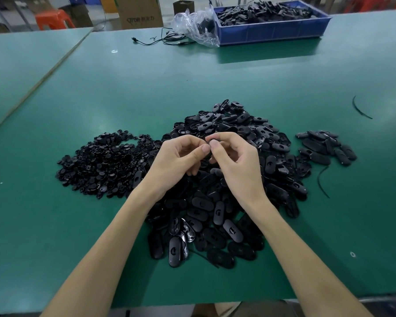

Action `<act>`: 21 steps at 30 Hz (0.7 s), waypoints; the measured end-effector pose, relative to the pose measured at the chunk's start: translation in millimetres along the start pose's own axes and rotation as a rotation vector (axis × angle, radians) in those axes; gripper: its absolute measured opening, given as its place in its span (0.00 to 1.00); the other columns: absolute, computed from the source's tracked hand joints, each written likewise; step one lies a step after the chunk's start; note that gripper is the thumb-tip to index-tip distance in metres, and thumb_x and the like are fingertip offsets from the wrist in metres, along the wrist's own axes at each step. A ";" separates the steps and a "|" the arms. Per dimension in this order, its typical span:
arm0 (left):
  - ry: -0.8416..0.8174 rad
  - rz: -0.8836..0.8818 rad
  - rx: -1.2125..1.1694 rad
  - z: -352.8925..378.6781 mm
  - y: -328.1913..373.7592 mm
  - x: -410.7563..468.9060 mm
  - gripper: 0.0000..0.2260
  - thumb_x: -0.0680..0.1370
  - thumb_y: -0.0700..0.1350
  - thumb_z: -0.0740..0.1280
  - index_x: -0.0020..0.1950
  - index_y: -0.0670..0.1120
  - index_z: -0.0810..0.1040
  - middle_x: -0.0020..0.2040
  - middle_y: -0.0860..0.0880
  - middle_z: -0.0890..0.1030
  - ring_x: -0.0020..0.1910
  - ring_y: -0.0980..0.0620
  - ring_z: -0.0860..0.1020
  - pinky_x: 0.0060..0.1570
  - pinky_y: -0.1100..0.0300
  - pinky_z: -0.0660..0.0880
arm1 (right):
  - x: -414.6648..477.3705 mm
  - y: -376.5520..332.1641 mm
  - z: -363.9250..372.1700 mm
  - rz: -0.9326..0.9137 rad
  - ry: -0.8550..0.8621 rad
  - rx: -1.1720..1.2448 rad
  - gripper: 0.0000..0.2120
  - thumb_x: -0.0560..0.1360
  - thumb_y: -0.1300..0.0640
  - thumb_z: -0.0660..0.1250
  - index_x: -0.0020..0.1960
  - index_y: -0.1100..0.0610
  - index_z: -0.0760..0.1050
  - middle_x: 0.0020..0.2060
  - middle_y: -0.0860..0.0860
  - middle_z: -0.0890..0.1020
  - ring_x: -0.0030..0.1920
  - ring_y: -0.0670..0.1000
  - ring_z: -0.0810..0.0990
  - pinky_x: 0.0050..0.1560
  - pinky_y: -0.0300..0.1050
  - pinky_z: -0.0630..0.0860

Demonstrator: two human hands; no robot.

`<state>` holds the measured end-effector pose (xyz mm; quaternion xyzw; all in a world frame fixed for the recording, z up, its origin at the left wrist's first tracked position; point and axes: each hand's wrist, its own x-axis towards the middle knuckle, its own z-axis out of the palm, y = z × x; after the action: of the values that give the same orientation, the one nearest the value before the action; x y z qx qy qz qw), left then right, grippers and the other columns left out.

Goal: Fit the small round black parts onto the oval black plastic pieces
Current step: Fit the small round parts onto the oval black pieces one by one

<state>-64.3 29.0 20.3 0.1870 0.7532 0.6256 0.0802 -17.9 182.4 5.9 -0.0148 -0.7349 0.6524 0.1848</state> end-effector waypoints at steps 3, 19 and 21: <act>0.009 -0.013 -0.041 0.5 -1.2 0.1 0.08 0.82 0.45 0.69 0.50 0.41 0.82 0.32 0.45 0.76 0.29 0.53 0.72 0.32 0.65 0.70 | 0.0 0.8 0.0 0.025 0.011 0.029 0.04 0.81 0.55 0.70 0.53 0.49 0.83 0.42 0.47 0.87 0.41 0.46 0.85 0.40 0.45 0.82; 0.139 -0.040 -0.088 2.9 -0.4 0.3 0.09 0.81 0.49 0.72 0.46 0.44 0.82 0.31 0.49 0.76 0.29 0.53 0.71 0.30 0.62 0.68 | -1.2 -0.3 -0.6 0.127 -0.004 0.111 0.06 0.76 0.56 0.77 0.47 0.55 0.81 0.42 0.50 0.88 0.41 0.48 0.86 0.42 0.47 0.83; 0.157 -0.034 -0.084 1.7 0.9 -0.4 0.08 0.80 0.49 0.73 0.45 0.45 0.83 0.31 0.50 0.76 0.30 0.53 0.70 0.31 0.61 0.68 | -1.7 0.5 -0.2 0.140 -0.029 0.102 0.06 0.76 0.56 0.78 0.46 0.54 0.81 0.43 0.49 0.88 0.45 0.49 0.87 0.47 0.49 0.84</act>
<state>-63.2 30.5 20.7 0.1210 0.7332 0.6680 0.0395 -16.4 182.2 5.0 -0.0475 -0.7004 0.7004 0.1287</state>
